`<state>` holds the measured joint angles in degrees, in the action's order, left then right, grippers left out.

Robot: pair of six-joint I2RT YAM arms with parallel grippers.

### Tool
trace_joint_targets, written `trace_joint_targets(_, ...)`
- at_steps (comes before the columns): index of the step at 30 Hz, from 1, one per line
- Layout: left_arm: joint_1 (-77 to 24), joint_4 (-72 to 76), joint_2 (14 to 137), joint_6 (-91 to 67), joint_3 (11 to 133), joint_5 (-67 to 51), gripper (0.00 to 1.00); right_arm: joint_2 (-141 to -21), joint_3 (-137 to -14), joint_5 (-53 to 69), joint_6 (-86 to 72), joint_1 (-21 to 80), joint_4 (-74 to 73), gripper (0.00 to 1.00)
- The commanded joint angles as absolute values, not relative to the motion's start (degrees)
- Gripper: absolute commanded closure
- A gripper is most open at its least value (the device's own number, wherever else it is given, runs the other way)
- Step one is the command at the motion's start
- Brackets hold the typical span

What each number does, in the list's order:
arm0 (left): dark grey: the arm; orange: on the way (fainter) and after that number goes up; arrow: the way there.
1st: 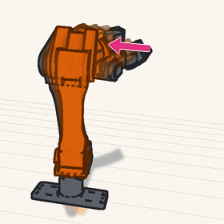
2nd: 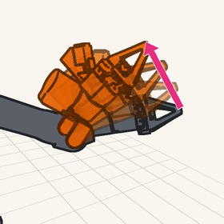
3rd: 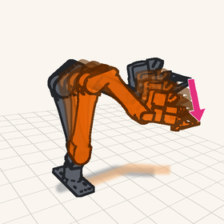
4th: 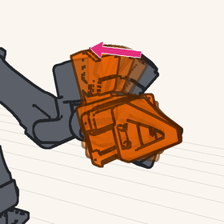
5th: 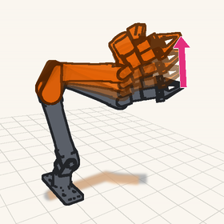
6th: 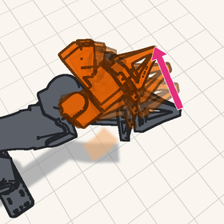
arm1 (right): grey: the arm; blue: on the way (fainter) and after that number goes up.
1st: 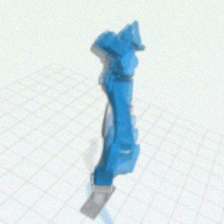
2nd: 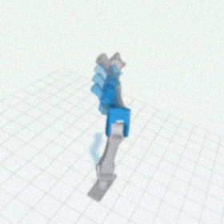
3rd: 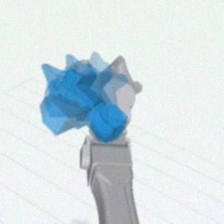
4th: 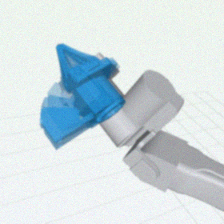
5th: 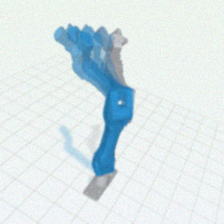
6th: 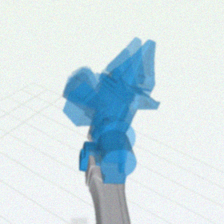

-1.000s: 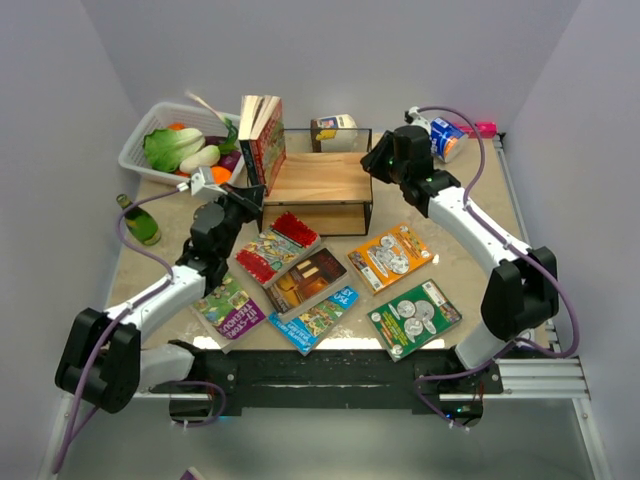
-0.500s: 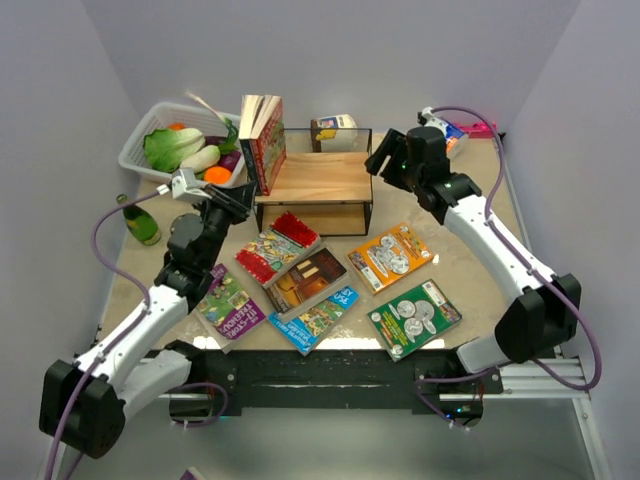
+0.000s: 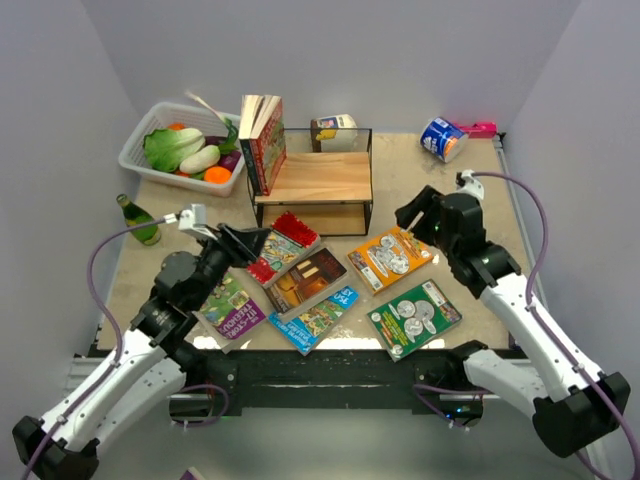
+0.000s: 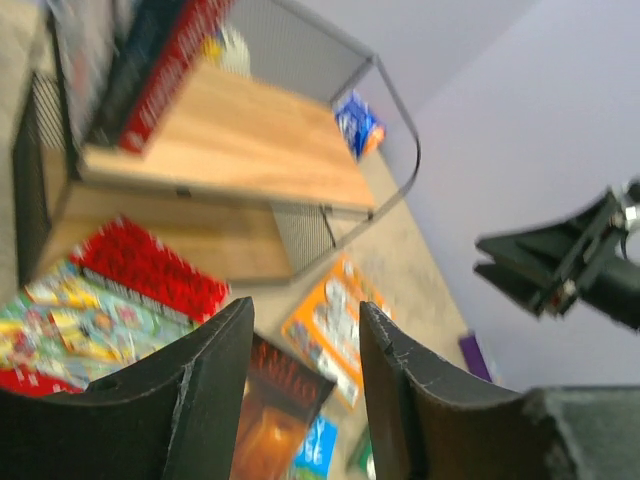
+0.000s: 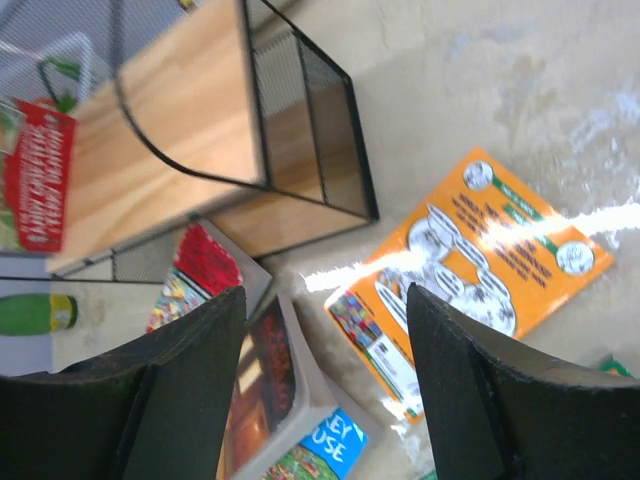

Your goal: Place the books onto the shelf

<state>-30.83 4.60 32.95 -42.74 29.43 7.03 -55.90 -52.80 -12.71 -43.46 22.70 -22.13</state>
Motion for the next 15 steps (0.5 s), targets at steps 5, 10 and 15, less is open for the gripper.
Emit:
trace_joint_targets(5,-47.8,-7.8,39.0,-43.4,25.4,9.4,0.50,-57.8,-41.4,-6.9,-51.0,32.1,-17.1,0.32)
trace_joint_targets(10,-49.3,-4.6,42.3,-46.5,21.5,10.0,0.52,-62.3,-36.0,2.9,-55.4,34.0,-7.8,0.27)
trace_joint_targets(15,-49.4,-4.4,41.9,-47.9,18.5,11.4,0.52,-62.4,-30.9,5.9,-59.8,34.0,4.3,0.08)
